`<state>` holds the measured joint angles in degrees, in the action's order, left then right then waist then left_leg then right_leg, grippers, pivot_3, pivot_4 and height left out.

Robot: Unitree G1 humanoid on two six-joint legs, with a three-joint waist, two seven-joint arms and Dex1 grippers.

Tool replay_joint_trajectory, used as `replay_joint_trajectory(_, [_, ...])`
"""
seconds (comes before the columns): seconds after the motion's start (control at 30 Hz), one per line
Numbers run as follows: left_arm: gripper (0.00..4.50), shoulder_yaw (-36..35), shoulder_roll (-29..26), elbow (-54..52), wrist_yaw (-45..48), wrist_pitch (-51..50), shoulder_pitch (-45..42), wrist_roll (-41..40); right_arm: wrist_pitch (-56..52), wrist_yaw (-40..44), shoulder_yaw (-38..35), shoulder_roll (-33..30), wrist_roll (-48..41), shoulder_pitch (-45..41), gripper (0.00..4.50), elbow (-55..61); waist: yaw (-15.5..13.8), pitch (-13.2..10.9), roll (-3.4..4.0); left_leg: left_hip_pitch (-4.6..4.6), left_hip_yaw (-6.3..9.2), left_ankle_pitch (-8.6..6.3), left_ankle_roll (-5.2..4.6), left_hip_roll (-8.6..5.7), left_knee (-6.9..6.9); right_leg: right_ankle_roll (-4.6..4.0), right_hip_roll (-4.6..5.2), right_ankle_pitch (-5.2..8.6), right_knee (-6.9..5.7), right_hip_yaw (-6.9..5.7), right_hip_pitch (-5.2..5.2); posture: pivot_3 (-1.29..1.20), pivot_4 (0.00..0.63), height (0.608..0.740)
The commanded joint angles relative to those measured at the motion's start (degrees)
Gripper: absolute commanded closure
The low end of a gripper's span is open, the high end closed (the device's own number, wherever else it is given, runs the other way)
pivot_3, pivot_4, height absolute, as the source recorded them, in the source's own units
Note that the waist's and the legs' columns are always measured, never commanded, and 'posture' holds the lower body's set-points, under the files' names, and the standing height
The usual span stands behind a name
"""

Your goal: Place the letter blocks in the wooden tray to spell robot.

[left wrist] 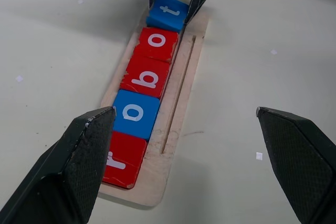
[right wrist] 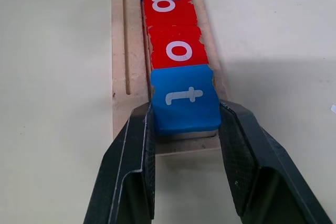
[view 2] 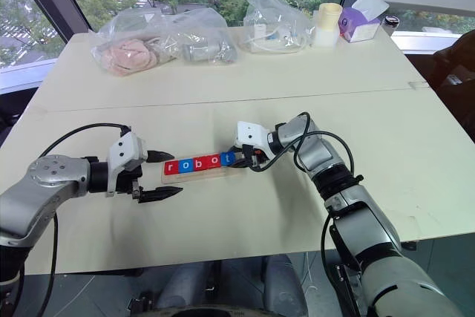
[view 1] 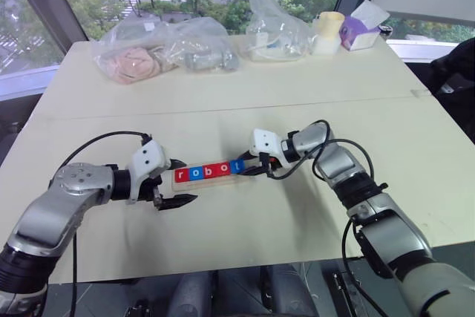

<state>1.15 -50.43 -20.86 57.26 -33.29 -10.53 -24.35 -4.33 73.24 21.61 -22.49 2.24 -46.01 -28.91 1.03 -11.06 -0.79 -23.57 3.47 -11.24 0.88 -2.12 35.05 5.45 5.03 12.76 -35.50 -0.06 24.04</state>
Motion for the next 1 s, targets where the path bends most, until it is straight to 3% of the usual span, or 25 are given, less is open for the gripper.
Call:
replay_joint_trajectory(0.03, [0.0,-0.2,0.3,-1.1,-0.1,0.6,-0.5,0.1,0.3,-2.3,-1.8,1.0,-0.8,-1.3,1.43,0.2,0.0,0.0,0.0,0.0,0.0,0.0,0.0,0.0,0.0,0.0,0.0,0.0,0.0,0.0,0.0,0.0,0.15,0.734])
replay_joint_trajectory(0.27, [0.0,-0.2,0.5,-0.2,0.1,1.1,-1.0,0.6,-1.7,-5.9,-7.2,1.7,-4.6,-3.5,1.43,0.4,0.0,0.0,0.0,0.0,0.01,0.0,0.0,0.0,0.0,0.0,0.0,0.0,-0.01,0.01,0.01,0.0,0.15,0.734])
replay_joint_trajectory(0.43, [0.0,-2.7,0.1,0.6,-0.4,0.9,-0.2,-0.1,-6.0,-8.0,-11.1,-0.4,-7.3,-0.6,1.43,7.0,-0.1,0.0,0.0,0.0,0.01,0.0,0.01,0.0,-0.02,0.0,0.01,0.0,0.0,0.01,0.01,0.0,0.15,0.734])
replay_joint_trajectory(0.7, [0.0,-12.3,-0.7,2.1,-1.9,-1.6,5.6,-3.2,-16.7,-17.4,-16.0,-4.8,-8.8,13.8,1.43,29.1,0.0,0.0,0.01,-0.01,0.02,0.0,0.0,0.02,-0.04,-0.01,0.04,0.0,-0.01,0.05,0.07,0.0,0.15,0.734])
replay_joint_trajectory(1.0, [0.0,-24.5,0.0,-8.5,-2.6,-8.9,22.6,-11.1,-43.9,-25.3,-29.5,-8.8,-25.4,35.8,1.43,63.7,-0.6,0.0,0.0,-0.42,0.09,-0.03,0.02,0.0,-0.04,-0.01,0.34,0.02,0.17,0.02,0.34,0.0,0.15,0.734])
